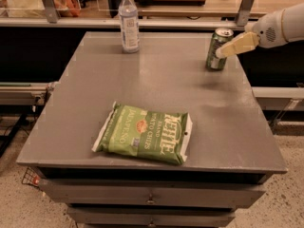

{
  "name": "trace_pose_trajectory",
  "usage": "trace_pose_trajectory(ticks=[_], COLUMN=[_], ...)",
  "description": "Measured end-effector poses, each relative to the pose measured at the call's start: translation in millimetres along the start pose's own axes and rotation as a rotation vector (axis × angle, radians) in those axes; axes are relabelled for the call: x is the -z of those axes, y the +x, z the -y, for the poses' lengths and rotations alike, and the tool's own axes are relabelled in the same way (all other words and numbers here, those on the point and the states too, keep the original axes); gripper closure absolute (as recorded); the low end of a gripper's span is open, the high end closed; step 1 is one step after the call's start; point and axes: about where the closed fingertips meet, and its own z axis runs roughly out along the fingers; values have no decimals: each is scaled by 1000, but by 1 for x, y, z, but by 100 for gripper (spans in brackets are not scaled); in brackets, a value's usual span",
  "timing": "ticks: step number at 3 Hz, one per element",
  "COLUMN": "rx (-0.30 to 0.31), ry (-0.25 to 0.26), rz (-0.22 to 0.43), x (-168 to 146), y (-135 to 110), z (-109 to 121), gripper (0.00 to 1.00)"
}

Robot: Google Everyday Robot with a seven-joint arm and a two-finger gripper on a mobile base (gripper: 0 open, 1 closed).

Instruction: Pick green can

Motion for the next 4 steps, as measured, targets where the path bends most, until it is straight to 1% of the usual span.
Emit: trace_pose_trajectory(ticks=[1,2,3,4], rx=[-51,-94,-132,-133], ry=[7,0,-51,-112], rz=[60,93,119,150], x=[-23,-37,-47,-41], y=[0,1,-3,-13], z=[14,19,8,-11], gripper=[0,13,44,67])
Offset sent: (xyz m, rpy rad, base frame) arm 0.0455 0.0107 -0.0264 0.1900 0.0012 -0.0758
